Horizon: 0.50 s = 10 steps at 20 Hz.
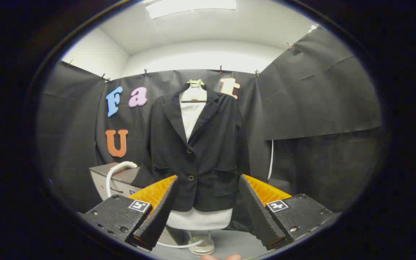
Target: Iron the clothes twice with a garment steamer, once on the left side and once on the right side.
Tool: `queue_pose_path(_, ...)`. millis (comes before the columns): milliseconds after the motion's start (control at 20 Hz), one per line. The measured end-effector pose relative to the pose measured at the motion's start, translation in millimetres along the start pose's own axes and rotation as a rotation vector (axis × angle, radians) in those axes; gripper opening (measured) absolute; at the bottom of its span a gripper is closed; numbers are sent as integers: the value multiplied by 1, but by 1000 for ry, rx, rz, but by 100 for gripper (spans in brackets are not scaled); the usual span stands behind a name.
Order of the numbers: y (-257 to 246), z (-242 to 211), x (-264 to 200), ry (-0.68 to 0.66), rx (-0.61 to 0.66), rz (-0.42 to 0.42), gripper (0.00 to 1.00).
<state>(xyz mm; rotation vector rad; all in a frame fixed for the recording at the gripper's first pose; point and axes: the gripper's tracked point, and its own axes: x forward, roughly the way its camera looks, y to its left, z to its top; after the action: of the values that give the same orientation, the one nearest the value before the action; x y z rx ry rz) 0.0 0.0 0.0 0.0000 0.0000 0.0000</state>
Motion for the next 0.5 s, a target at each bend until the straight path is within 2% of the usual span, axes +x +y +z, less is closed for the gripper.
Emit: queue_pose_path(500, 11, 15, -6, -26, -11, -11, 100)
